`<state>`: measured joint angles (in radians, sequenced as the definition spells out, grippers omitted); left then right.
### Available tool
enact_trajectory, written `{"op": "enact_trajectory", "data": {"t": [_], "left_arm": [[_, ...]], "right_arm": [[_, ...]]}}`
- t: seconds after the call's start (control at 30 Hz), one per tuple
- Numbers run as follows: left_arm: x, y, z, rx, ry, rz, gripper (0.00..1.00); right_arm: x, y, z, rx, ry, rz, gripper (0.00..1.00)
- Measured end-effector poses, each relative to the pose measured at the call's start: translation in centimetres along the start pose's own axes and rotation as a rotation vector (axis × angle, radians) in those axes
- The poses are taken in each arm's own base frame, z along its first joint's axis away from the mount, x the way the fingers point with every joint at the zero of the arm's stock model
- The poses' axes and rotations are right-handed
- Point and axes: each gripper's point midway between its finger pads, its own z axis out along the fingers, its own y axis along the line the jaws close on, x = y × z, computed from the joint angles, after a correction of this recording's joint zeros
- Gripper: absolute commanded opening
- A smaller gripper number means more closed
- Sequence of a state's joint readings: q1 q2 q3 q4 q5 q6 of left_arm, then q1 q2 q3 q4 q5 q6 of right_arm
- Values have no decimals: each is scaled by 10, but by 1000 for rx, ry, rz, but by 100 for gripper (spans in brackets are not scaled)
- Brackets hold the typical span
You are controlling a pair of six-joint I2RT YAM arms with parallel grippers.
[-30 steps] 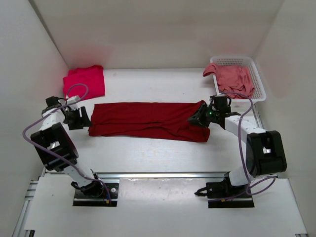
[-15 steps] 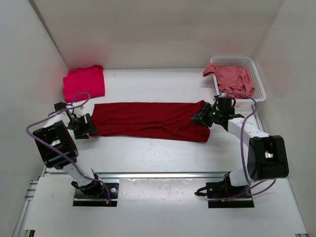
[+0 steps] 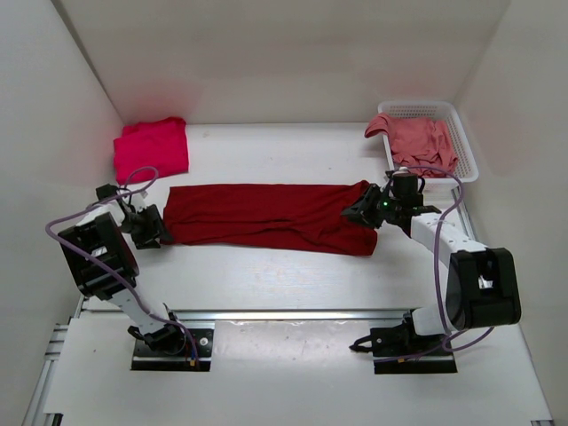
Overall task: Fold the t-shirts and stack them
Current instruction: Fold the other side of the tshirt into a rectangle
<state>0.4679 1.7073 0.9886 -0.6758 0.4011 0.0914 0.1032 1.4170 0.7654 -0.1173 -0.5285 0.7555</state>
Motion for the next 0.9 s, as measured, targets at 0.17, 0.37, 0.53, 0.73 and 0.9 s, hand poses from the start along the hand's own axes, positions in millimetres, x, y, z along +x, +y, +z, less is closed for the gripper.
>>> {"op": "enact_trajectory", "data": {"t": [0.17,0.37,0.53,0.73,0.9], "left_arm": [[-3,0,-2,-5,-14,-2,69],[-6,6,0,-5,-26,-36,41],[-7,6,-1,16,-30,-52,7],[-12,2,-5,49,-42,-67,3],[-27,-4,-13,73,-72,-70,1]], "right_arm": [[4,1,0,8,5,-23,32],[23,9,8,53,82,-98,37],[37,15,15,76,131,-129,42],[39,-1,24,202,168,-105,56],[30,-10,22,249,145,-97,59]]}}
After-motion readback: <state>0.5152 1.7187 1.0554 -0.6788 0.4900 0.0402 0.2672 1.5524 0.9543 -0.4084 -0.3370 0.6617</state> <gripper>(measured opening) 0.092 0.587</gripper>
